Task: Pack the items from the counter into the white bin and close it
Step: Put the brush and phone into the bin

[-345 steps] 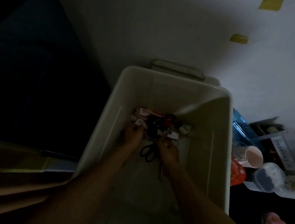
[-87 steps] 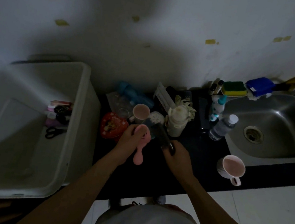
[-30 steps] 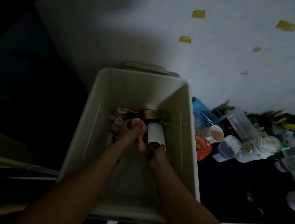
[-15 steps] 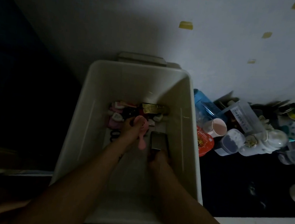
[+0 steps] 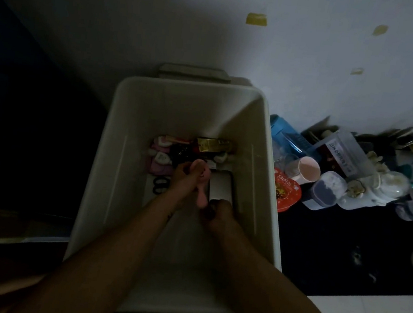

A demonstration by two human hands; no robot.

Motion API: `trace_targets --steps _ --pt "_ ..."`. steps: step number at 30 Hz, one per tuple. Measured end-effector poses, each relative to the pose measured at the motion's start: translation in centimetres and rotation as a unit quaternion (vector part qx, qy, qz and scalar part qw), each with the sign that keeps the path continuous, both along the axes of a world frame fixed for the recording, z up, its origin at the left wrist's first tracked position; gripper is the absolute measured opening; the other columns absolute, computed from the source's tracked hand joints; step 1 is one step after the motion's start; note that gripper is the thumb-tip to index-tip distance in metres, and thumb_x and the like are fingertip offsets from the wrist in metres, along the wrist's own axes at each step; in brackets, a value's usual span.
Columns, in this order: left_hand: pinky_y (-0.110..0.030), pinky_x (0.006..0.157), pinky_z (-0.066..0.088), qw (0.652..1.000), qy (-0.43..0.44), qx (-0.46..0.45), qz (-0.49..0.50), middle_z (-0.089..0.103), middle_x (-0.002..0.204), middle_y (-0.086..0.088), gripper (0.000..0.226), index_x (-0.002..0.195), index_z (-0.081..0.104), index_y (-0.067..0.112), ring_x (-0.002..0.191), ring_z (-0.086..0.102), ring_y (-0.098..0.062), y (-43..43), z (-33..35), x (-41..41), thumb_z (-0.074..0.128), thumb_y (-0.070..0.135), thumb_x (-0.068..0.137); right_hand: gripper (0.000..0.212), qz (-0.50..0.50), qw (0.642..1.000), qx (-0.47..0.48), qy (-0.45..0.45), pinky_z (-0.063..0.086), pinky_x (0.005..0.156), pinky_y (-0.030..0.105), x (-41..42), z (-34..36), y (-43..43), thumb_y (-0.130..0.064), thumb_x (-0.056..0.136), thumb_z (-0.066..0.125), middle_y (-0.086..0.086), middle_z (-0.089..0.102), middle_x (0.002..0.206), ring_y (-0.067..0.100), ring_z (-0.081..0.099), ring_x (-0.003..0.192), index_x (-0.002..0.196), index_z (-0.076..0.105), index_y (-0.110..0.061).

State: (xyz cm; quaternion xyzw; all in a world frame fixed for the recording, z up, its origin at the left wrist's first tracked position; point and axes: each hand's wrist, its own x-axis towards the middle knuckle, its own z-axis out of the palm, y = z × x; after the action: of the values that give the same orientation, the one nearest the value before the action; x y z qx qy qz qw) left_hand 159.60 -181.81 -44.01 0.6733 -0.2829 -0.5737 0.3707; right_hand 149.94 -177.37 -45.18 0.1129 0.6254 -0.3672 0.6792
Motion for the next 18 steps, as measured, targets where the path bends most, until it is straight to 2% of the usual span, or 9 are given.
trace_targets --steps 3,5,6,9,10,12,15,16,18 --pt "-0.037 0.083 0.056 1.000 -0.019 0.003 -0.002 0.067 0.104 -0.007 0.027 0.111 0.065 0.014 0.097 0.065 -0.023 -0.4 -0.4 -0.2 0.059 0.035 0.095 0.035 -0.006 1.000 -0.004 -0.014 0.039 0.111 0.044 -0.6 0.1 0.2 -0.009 0.099 0.034 0.023 0.058 0.123 0.032 0.062 0.095 0.122 0.058 0.001" --pt "-0.037 0.083 0.056 0.999 -0.029 0.000 -0.014 0.067 0.105 -0.007 0.031 0.111 0.063 0.012 0.099 0.065 -0.024 -0.4 -0.7 -0.4 0.061 0.037 0.093 0.033 -0.010 1.000 -0.015 -0.019 0.034 0.115 0.045 -0.9 0.4 0.3 -0.010 0.099 0.030 0.020 0.060 0.102 0.027 0.057 0.075 0.106 0.062 -0.005" --pt "-0.039 0.085 0.056 0.999 -0.033 0.007 -0.024 0.066 0.109 -0.009 0.038 0.117 0.061 0.009 0.101 0.065 -0.025 -0.4 -1.0 -0.5 0.061 0.039 0.093 0.031 -0.025 0.999 -0.007 -0.029 0.039 0.111 0.045 -0.9 0.4 0.4 -0.011 0.098 0.033 0.019 0.061 0.097 0.029 0.058 0.079 0.101 0.062 -0.005" --pt "-0.033 0.075 0.053 0.999 -0.031 0.017 -0.023 0.063 0.112 -0.006 0.043 0.119 0.055 0.009 0.096 0.063 -0.021 0.0 -1.4 -1.0 0.063 0.040 0.091 0.038 -0.039 0.999 -0.020 -0.029 0.052 0.090 0.033 -1.1 0.5 0.3 -0.011 0.102 0.031 0.018 0.062 0.124 0.023 0.062 0.111 0.125 0.059 -0.001" --pt "-0.029 0.070 0.051 0.999 -0.033 0.014 -0.019 0.063 0.108 -0.004 0.036 0.113 0.055 0.013 0.090 0.062 -0.016 0.1 -1.3 -1.2 0.064 0.040 0.091 0.040 -0.036 0.998 -0.033 -0.025 0.053 0.083 0.025 -1.1 0.3 0.3 -0.008 0.104 0.024 0.018 0.065 0.118 0.014 0.064 0.103 0.118 0.061 0.000" --pt "-0.026 0.069 0.049 0.999 -0.036 0.010 -0.019 0.061 0.101 0.000 0.027 0.108 0.055 0.019 0.085 0.060 -0.011 0.1 -1.4 -1.4 0.063 0.039 0.092 0.044 -0.024 0.999 -0.030 -0.024 0.049 0.061 0.022 -1.1 0.2 0.4 -0.006 0.105 0.019 0.014 0.064 0.073 0.013 0.058 0.067 0.084 0.058 -0.003" --pt "-0.027 0.072 0.050 1.000 -0.020 0.011 -0.020 0.061 0.095 0.003 0.019 0.101 0.056 0.021 0.084 0.060 -0.011 0.2 -1.5 -1.5 0.061 0.037 0.093 0.041 -0.022 0.998 -0.048 -0.018 0.051 0.051 0.028 -1.3 0.1 0.7 -0.005 0.103 0.021 0.011 0.061 0.056 0.021 0.058 0.057 0.077 0.053 -0.003" --pt "-0.026 0.069 0.050 1.000 -0.018 0.009 -0.014 0.062 0.092 0.004 0.016 0.099 0.057 0.022 0.082 0.060 -0.010 0.1 -1.3 -1.5 0.061 0.037 0.093 0.039 -0.026 0.998 -0.056 -0.016 0.052 0.052 0.027 -1.3 0.2 0.6 -0.004 0.103 0.021 0.010 0.061 0.060 0.021 0.058 0.059 0.079 0.052 -0.004" --pt "-0.023 0.064 0.049 1.000 -0.020 -0.004 -0.014 0.063 0.091 0.003 0.015 0.098 0.060 0.021 0.079 0.061 -0.009 -0.1 -1.0 -1.5 0.060 0.035 0.094 0.037 -0.011 0.999 -0.047 0.003 0.053 0.072 0.035 -1.2 0.1 0.7 -0.005 0.102 0.024 0.015 0.060 0.079 0.026 0.057 0.072 0.084 0.055 -0.003"
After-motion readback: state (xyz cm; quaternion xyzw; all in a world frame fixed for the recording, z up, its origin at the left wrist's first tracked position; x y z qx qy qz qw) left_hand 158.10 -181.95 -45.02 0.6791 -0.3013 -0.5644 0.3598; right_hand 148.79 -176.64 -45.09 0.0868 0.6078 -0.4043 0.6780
